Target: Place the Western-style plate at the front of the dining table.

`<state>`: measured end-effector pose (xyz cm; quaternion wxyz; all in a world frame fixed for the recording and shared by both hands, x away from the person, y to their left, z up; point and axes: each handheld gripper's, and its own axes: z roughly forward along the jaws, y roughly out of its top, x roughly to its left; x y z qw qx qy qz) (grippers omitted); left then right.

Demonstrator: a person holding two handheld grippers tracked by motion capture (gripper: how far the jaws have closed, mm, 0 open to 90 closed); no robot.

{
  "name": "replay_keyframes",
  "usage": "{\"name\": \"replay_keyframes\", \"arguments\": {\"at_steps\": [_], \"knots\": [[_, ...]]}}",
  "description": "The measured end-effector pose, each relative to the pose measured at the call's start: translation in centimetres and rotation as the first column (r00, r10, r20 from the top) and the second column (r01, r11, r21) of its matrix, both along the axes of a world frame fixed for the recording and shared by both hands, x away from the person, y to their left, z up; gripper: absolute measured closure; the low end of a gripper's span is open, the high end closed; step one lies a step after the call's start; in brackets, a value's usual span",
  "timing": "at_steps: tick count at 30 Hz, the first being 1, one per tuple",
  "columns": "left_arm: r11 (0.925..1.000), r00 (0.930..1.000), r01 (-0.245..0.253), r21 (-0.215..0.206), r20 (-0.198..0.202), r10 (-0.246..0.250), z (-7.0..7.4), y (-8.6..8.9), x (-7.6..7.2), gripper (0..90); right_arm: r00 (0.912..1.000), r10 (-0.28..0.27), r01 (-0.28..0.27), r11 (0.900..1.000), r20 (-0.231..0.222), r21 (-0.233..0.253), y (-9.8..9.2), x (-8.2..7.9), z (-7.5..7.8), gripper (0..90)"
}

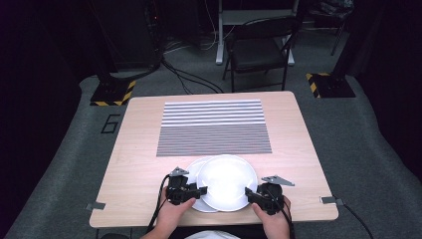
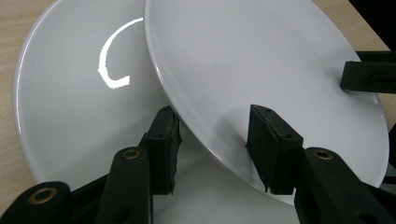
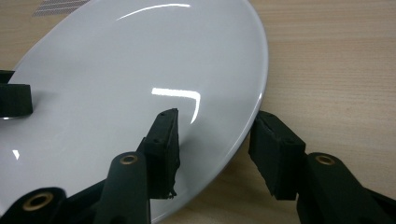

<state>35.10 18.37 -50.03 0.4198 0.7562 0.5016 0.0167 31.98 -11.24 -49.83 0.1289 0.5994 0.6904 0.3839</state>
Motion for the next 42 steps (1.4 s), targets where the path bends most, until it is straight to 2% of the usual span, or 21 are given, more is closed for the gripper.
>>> {"name": "replay_keyframes", "arguments": {"at_steps": [6,12,26,31,34,38,42], "knots": [[0.9999,1.0,-0.007,-0.008,-0.006,0.007,-0.5,0.2,-0.1,52.8,0.9999,0.006,-0.006,1.0,0.009,-0.012,0.2,-0.1,0.1,52.1],[0.9998,0.9996,-0.018,-0.005,0.022,0.018,-0.5,0.1,-0.3,52.7,1.0,-0.007,0.007,1.0,0.002,-0.01,0.4,-0.1,0.1,52.0],[0.9995,0.9986,-0.031,-0.005,0.042,0.032,-0.3,0.1,-0.5,53.1,0.9999,-0.011,0.011,1.0,-0.001,-0.012,0.7,-0.2,0.2,52.5],[0.9988,0.9986,-0.034,-0.036,0.039,0.035,-0.1,0.3,-0.4,53.3,1.0,-0.004,0.004,1.0,-0.002,-0.002,0.9,-0.1,0.3,52.5],[0.9984,0.9984,-0.039,-0.04,0.04,0.041,0.0,0.5,-0.3,53.3,1.0,0.009,-0.009,1.0,0.002,-0.002,1.1,0.0,0.3,52.5],[0.9957,0.997,-0.067,-0.064,0.034,0.069,0.2,0.8,0.0,52.9,0.9999,0.011,-0.011,1.0,-0.001,0.024,1.2,0.0,0.5,52.5],[0.9953,0.9963,-0.074,-0.061,0.039,0.077,0.4,1.0,0.3,52.8,0.9999,0.012,-0.012,0.999,0.005,0.05,1.3,0.0,0.6,52.9]]}}
